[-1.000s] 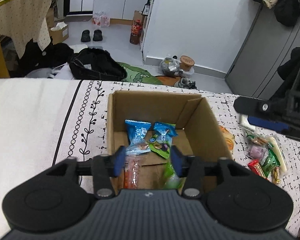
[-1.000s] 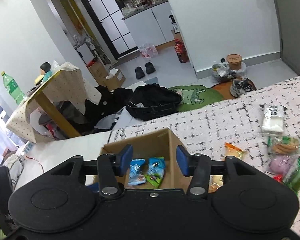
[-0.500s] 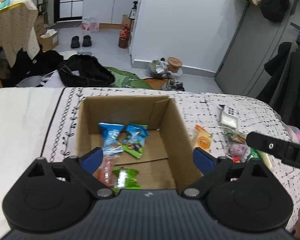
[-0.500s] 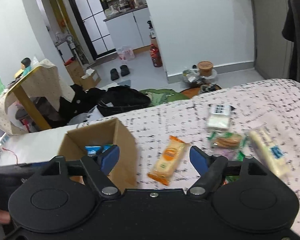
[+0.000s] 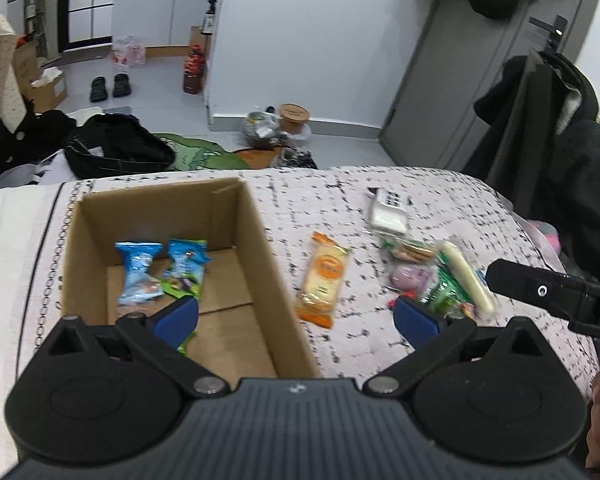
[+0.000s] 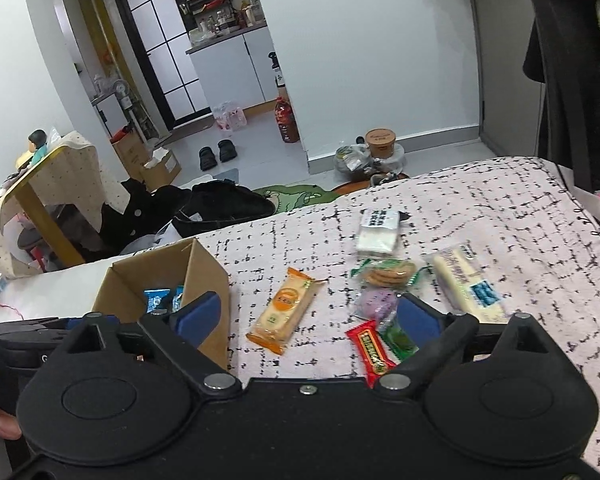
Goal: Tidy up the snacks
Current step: 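Withdraw both tools from the box and move toward the remaining snacks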
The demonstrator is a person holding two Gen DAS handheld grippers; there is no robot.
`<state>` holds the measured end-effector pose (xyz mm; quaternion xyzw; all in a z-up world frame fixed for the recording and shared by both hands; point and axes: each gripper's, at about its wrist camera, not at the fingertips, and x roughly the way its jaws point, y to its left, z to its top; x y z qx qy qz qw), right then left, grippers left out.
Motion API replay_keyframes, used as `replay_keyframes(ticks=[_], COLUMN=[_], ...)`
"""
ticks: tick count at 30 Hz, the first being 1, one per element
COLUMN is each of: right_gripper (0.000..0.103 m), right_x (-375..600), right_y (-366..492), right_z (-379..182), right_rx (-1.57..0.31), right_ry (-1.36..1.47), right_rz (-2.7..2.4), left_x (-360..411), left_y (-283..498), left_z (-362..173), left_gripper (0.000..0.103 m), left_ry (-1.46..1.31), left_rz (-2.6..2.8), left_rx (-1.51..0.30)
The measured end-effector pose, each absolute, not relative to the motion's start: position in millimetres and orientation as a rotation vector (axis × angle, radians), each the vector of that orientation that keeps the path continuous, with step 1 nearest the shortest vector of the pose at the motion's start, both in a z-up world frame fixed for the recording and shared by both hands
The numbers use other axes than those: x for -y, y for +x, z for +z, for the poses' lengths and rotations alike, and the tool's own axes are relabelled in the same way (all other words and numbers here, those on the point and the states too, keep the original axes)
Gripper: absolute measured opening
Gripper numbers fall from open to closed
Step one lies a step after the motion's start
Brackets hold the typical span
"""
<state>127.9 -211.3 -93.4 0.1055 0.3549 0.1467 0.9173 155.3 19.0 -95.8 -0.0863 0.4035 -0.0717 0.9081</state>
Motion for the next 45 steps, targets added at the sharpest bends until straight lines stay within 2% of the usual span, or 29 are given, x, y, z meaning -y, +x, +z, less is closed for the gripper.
replay_keyframes(ticks=[13,38,41,45], right_gripper=[0.102,0.103,0.102,0.094], right_x=[241,297,302,308], right_y=[111,112,114,119], right_z=[-101,-125,-128,-131], right_rx=[-0.769,-0.866,-0.868,-0.874], right_ry=[0.225,0.257,0.261,0.268], right_rz=[0.259,0.157,0.146,0.138], left_x=[11,66,70,73], left_y=[155,186,192,202], left_z=[-97,-108,-110,-113], left_gripper=[0.103,0.102,0.101,0.100], left_ry=[-0.100,-0.043,-0.033,-0.028], left_rz=[-0.216,-0.262,-0.254,-0.249], left_rx=[-0.872,-0.907,-0.893,-0.883])
